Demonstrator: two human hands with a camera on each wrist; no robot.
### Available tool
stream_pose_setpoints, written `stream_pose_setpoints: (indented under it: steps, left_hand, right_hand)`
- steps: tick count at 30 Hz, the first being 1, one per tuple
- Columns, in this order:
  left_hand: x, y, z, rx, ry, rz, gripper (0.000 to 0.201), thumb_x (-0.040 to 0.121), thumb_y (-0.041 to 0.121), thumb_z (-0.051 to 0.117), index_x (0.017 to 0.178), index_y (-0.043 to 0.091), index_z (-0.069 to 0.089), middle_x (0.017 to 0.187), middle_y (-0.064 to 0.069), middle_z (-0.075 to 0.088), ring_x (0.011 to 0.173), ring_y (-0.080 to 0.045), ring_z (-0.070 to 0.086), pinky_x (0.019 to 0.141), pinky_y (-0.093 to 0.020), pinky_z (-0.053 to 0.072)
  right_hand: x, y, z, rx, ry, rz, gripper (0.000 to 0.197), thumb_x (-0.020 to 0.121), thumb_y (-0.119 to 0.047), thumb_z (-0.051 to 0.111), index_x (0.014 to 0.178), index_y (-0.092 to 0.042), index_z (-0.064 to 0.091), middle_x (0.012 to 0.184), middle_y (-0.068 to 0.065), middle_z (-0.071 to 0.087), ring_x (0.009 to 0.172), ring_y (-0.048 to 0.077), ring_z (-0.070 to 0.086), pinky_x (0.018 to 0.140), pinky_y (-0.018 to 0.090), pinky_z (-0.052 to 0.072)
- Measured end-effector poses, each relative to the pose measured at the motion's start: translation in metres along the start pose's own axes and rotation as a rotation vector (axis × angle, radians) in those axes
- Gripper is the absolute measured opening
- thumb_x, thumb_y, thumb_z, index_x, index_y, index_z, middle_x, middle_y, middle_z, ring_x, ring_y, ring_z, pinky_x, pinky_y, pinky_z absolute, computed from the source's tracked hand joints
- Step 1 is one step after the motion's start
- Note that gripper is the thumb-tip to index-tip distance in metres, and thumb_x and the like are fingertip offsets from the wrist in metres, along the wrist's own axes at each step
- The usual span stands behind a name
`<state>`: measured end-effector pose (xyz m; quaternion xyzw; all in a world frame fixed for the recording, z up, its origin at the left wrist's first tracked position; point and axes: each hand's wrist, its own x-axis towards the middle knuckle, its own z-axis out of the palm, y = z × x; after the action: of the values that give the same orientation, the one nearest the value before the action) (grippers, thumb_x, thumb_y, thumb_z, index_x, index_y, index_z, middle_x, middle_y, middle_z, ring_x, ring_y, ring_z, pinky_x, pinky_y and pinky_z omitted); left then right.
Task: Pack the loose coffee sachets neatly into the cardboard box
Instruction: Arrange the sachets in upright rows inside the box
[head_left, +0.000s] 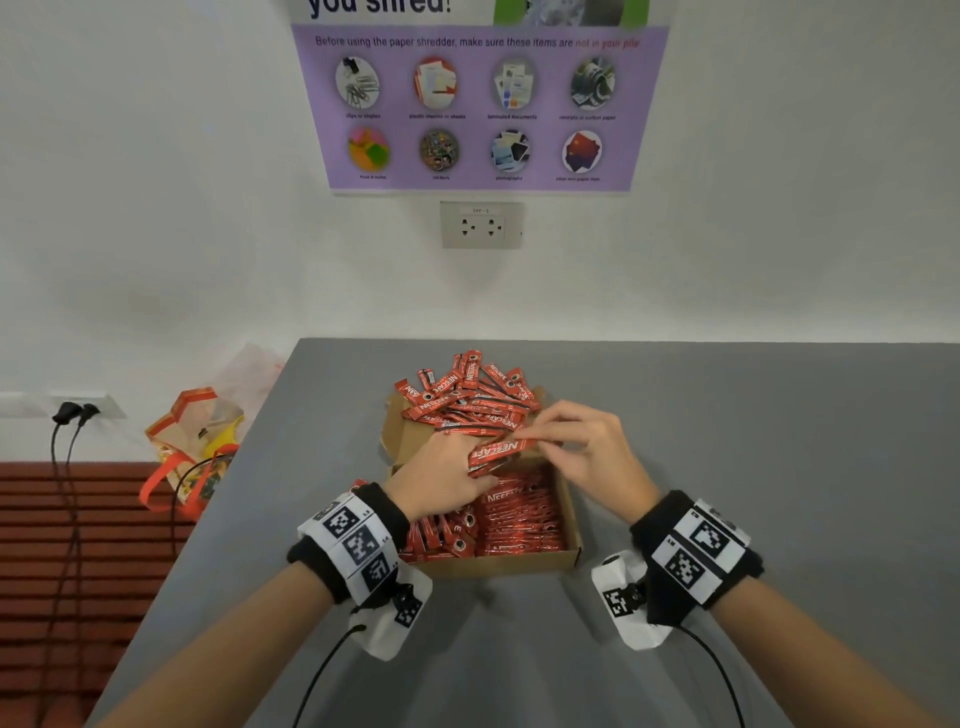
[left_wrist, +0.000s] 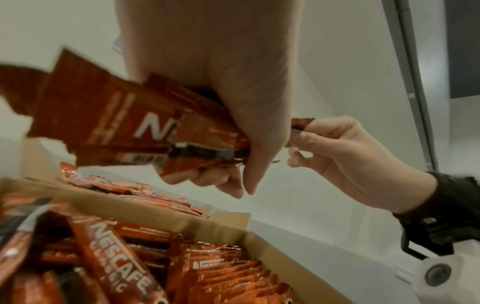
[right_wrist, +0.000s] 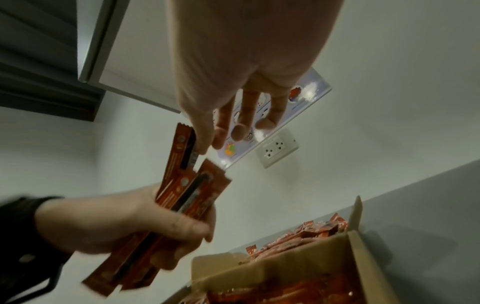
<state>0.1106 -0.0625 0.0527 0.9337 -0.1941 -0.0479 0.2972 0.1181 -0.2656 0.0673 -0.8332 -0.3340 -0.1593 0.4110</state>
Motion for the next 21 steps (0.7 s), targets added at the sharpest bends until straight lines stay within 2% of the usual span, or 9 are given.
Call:
stream_pose_setpoints:
  steps: [2,4,7,9,12,14,17,19,21]
  left_hand:
    - [-0.003,-0.004,-0.002,-0.034,-0.001,-0.122,0.013,0.088,0.02,0.062,0.1,0.015,0.06,0.087,-0.002,0.065,0.065,-0.011,0.06,0.06,-0.024,0.052]
    - [-0.004,-0.009,-0.005,-0.139,0.112,-0.245,0.003,0.092,0.017,0.056,0.091,0.013,0.056,0.074,0.0,0.059,0.053,-0.01,0.051,0.048,-0.019,0.045]
    - [-0.002,-0.008,-0.013,-0.3,0.343,-0.312,0.013,0.093,0.017,0.055,0.082,0.009,0.055,0.07,-0.004,0.058,0.048,-0.011,0.044,0.04,-0.012,0.036]
    - [0.0,-0.001,-0.02,-0.345,0.348,-0.248,0.016,0.091,0.022,0.059,0.089,0.007,0.062,0.071,-0.002,0.059,0.048,-0.007,0.043,0.041,-0.01,0.035]
    - [0.0,0.015,-0.025,-0.433,0.05,-0.128,0.022,0.087,0.029,0.062,0.103,0.014,0.064,0.067,0.007,0.059,0.046,0.0,0.047,0.05,-0.011,0.041]
    - [-0.001,0.02,-0.024,-0.479,-0.032,-0.096,0.026,0.085,0.028,0.065,0.106,0.012,0.064,0.068,0.003,0.066,0.047,-0.004,0.051,0.055,-0.017,0.046]
    - [-0.002,0.024,-0.022,-0.515,0.018,-0.119,0.026,0.082,0.023,0.07,0.102,0.008,0.064,0.075,-0.002,0.068,0.048,-0.007,0.052,0.058,-0.015,0.048]
    - [-0.002,0.025,-0.02,-0.527,0.082,-0.131,0.018,0.081,0.021,0.071,0.095,0.012,0.064,0.066,0.006,0.064,0.046,-0.003,0.054,0.057,-0.013,0.048]
    - [-0.001,0.024,-0.02,-0.554,0.166,-0.159,0.011,0.081,0.018,0.071,0.088,0.016,0.062,0.062,0.007,0.064,0.049,-0.003,0.059,0.059,-0.014,0.051]
  right_hand:
    - [0.001,0.005,-0.008,0.021,0.078,-0.001,0.02,0.079,-0.001,0.069,0.095,-0.011,0.075,0.086,-0.005,0.065,0.078,0.003,0.058,0.074,0.008,0.045]
    - [0.002,0.011,-0.017,0.023,0.145,0.0,0.021,0.077,0.0,0.071,0.095,-0.01,0.074,0.082,-0.003,0.067,0.074,0.0,0.058,0.072,0.006,0.044]
    - [0.004,0.016,-0.024,0.055,0.042,0.041,0.02,0.075,-0.001,0.073,0.092,-0.01,0.075,0.08,-0.01,0.065,0.074,-0.002,0.06,0.07,0.007,0.044]
    - [0.005,0.017,-0.02,0.076,-0.095,0.082,0.017,0.076,-0.002,0.073,0.09,-0.011,0.076,0.079,-0.011,0.066,0.073,0.005,0.062,0.069,0.014,0.048]
    - [0.007,0.015,-0.01,0.104,-0.152,0.092,0.016,0.078,-0.003,0.071,0.09,-0.013,0.076,0.08,-0.007,0.068,0.073,0.008,0.062,0.068,0.018,0.05]
    - [0.011,0.013,-0.005,0.117,-0.129,0.109,0.016,0.079,-0.006,0.071,0.091,-0.015,0.076,0.08,-0.004,0.07,0.072,0.009,0.062,0.067,0.019,0.049]
    - [0.012,0.009,0.001,0.106,-0.11,0.173,0.023,0.081,-0.002,0.068,0.095,-0.019,0.074,0.083,-0.01,0.068,0.073,0.005,0.06,0.065,0.01,0.042]
    - [0.01,0.005,0.006,0.113,-0.102,0.238,0.033,0.085,0.001,0.06,0.109,-0.021,0.068,0.091,-0.007,0.068,0.079,0.009,0.063,0.07,0.017,0.048]
    - [0.006,-0.001,0.012,0.203,-0.177,0.347,0.045,0.09,-0.001,0.052,0.13,-0.019,0.05,0.099,-0.001,0.064,0.084,0.013,0.064,0.078,0.026,0.054]
